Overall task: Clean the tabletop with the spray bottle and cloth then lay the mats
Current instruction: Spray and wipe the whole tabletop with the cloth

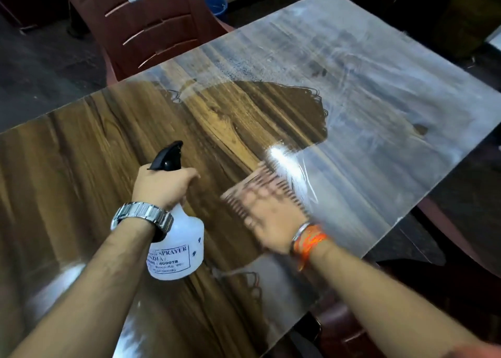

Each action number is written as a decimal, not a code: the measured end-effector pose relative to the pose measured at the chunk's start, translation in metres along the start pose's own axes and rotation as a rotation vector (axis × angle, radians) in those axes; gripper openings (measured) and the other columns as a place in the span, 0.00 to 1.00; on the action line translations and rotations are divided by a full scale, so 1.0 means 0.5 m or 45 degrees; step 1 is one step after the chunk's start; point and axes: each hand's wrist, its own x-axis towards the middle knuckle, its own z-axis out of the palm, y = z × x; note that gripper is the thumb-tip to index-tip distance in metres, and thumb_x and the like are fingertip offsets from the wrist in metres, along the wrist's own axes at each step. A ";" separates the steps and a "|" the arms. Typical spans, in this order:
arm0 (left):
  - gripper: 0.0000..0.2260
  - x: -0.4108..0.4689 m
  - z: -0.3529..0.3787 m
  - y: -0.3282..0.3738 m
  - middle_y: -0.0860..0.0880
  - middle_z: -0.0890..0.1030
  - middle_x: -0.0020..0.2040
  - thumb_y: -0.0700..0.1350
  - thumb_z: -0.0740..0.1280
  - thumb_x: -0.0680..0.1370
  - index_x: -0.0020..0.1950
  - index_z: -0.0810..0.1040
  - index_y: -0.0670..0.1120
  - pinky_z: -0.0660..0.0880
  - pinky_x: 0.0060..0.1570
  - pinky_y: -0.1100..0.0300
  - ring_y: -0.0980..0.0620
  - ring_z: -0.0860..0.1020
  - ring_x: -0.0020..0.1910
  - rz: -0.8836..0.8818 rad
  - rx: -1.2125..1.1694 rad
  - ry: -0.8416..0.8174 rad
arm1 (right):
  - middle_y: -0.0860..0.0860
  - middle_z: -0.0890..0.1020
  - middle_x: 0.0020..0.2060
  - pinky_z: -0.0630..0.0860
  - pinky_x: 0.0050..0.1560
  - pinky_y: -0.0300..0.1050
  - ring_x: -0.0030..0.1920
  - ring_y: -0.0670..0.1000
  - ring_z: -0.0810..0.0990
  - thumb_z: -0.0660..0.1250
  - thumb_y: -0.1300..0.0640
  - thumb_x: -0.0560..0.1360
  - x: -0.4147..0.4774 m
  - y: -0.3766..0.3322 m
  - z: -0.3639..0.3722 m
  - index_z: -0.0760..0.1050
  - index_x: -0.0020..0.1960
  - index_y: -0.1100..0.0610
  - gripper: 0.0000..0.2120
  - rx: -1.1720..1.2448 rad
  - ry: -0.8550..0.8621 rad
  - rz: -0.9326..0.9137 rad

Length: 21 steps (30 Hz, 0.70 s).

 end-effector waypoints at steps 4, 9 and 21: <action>0.10 -0.062 -0.004 -0.028 0.44 0.77 0.23 0.47 0.75 0.64 0.37 0.83 0.40 0.76 0.34 0.53 0.47 0.73 0.21 0.056 -0.029 0.022 | 0.47 0.56 0.77 0.46 0.75 0.55 0.77 0.51 0.52 0.43 0.42 0.78 -0.053 0.192 -0.042 0.50 0.78 0.50 0.30 -0.020 0.073 0.799; 0.13 -0.132 -0.020 -0.062 0.43 0.76 0.23 0.47 0.74 0.63 0.39 0.83 0.37 0.78 0.34 0.51 0.47 0.72 0.21 0.050 -0.062 0.091 | 0.57 0.68 0.71 0.49 0.73 0.62 0.73 0.60 0.62 0.58 0.46 0.75 -0.135 -0.121 0.065 0.59 0.75 0.53 0.30 -0.033 0.049 0.301; 0.10 -0.337 0.013 -0.157 0.44 0.77 0.24 0.45 0.74 0.68 0.37 0.81 0.38 0.77 0.38 0.50 0.46 0.75 0.25 0.083 -0.062 0.153 | 0.47 0.60 0.76 0.48 0.74 0.53 0.76 0.50 0.54 0.46 0.43 0.78 -0.276 0.122 0.004 0.53 0.77 0.49 0.29 -0.058 0.050 0.381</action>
